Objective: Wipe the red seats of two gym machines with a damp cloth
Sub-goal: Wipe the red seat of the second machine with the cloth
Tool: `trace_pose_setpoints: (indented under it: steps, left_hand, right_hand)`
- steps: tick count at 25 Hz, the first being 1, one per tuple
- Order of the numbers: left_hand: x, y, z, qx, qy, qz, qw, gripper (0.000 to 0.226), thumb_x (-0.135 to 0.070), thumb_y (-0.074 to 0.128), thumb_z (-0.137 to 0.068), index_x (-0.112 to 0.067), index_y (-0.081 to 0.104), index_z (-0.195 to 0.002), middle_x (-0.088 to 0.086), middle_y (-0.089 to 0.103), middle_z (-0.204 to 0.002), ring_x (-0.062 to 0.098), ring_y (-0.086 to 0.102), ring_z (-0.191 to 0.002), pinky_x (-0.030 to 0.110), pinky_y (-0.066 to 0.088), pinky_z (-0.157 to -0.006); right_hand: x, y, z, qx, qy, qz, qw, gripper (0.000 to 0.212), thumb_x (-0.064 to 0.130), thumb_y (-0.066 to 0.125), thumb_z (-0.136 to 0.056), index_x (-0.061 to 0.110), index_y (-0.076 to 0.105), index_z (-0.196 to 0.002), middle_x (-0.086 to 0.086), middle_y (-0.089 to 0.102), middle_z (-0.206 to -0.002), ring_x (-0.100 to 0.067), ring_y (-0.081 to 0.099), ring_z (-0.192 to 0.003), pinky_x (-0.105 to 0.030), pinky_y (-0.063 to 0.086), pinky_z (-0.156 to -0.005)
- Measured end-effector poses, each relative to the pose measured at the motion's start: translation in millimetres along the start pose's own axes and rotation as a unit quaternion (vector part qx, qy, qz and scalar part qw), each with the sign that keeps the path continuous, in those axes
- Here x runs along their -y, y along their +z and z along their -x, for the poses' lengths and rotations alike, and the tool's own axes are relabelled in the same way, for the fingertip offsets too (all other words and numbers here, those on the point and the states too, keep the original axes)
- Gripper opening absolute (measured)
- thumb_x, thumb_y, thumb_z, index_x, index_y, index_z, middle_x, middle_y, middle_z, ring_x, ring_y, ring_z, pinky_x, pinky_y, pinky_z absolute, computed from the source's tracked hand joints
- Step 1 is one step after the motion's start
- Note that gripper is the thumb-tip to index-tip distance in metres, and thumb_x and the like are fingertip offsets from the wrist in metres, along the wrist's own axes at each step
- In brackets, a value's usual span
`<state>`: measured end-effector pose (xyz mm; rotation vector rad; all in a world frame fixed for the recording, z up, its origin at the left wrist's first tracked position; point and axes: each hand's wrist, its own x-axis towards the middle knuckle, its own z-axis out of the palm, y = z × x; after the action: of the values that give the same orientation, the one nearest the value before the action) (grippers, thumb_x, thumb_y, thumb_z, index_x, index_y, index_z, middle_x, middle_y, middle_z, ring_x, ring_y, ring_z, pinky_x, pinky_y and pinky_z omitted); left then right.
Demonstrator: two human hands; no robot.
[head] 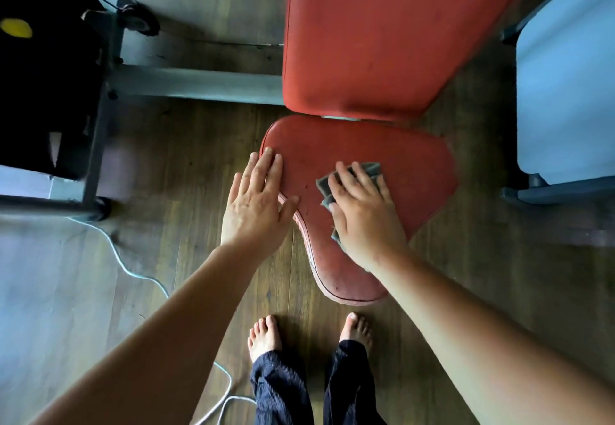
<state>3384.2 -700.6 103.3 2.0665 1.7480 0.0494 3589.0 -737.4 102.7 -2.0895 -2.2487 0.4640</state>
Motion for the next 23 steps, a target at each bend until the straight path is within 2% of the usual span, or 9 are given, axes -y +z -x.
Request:
trace_pose_setpoints:
  steps: [3,5,9,11,14,17,21,23]
  left_hand:
    - [-9,4,-4,0.001,0.032,-0.013,0.999,0.074,-0.050,0.043,-0.103,-0.019,0.018,-0.165,-0.002,0.011,-0.174,0.018,0.001,-0.161,0.043,0.003,-0.130]
    - [-20,8,-5,0.003,0.049,-0.022,0.999,0.074,-0.050,0.042,-0.103,-0.017,0.020,-0.164,0.000,0.013,-0.174,0.020,0.002,-0.161,0.043,0.002,-0.130]
    - [-50,16,3,0.012,0.063,-0.031,0.997,0.073,-0.051,0.041,-0.102,-0.014,0.026,-0.163,0.003,0.017,-0.173,0.025,0.007,-0.161,0.045,0.005,-0.130]
    - [-61,21,2,0.017,0.078,-0.035,0.996,0.072,-0.051,0.041,-0.102,-0.015,0.025,-0.163,0.002,0.015,-0.173,0.024,0.006,-0.161,0.046,0.005,-0.130]
    - [-74,33,-2,0.017,0.103,-0.032,0.994,0.070,-0.049,0.039,-0.104,-0.016,0.024,-0.163,0.001,0.013,-0.174,0.022,0.003,-0.161,0.044,0.004,-0.130]
    - [-80,38,-1,0.011,0.101,0.028,0.994,0.063,-0.038,0.040,-0.105,-0.013,0.030,-0.162,0.003,0.019,-0.172,0.024,0.008,-0.161,0.041,0.004,-0.130]
    - [-63,33,11,0.005,0.090,0.036,0.995,0.058,-0.031,0.039,-0.106,-0.011,0.033,-0.160,0.005,0.024,-0.171,0.025,0.012,-0.160,0.039,0.008,-0.130]
    - [-56,30,19,0.005,0.091,0.005,0.996,0.058,-0.032,0.039,-0.106,-0.013,0.032,-0.161,0.004,0.024,-0.171,0.024,0.012,-0.160,0.039,0.010,-0.130]
  right_hand:
    - [-30,-7,-66,-0.028,0.078,0.028,0.996,0.053,0.035,0.043,-0.098,0.016,0.048,-0.148,-0.002,0.036,-0.163,-0.026,0.027,-0.153,-0.054,0.020,-0.122]
    - [-30,-2,-63,-0.036,0.115,0.022,0.992,0.054,0.035,0.042,-0.099,0.015,0.046,-0.149,-0.003,0.035,-0.164,-0.027,0.025,-0.154,-0.054,0.019,-0.123]
    - [-17,3,33,-0.019,0.076,-0.004,0.997,0.059,0.039,0.031,-0.097,0.015,0.048,-0.148,-0.004,0.038,-0.162,-0.026,0.028,-0.153,-0.055,0.022,-0.122]
    - [-39,-2,17,-0.019,0.049,-0.001,0.999,0.059,0.040,0.031,-0.097,0.015,0.050,-0.147,-0.003,0.039,-0.162,-0.025,0.030,-0.152,-0.054,0.022,-0.122]
    - [-70,-10,-41,-0.035,0.101,0.032,0.994,0.054,0.036,0.038,-0.099,0.016,0.047,-0.149,-0.001,0.036,-0.163,-0.024,0.026,-0.153,-0.053,0.019,-0.124]
    - [-50,-1,-18,-0.060,0.156,0.012,0.986,0.054,0.033,0.043,-0.098,0.013,0.047,-0.148,-0.004,0.036,-0.163,-0.025,0.025,-0.154,-0.055,0.018,-0.124]
    - [23,9,95,-0.030,0.104,-0.035,0.994,0.056,0.036,0.038,-0.098,0.015,0.046,-0.149,-0.005,0.033,-0.164,-0.025,0.025,-0.154,-0.055,0.021,-0.123]
    - [28,9,111,-0.025,0.046,-0.035,0.998,0.054,0.036,0.040,-0.098,0.016,0.048,-0.148,-0.004,0.035,-0.164,-0.024,0.028,-0.153,-0.054,0.023,-0.122]
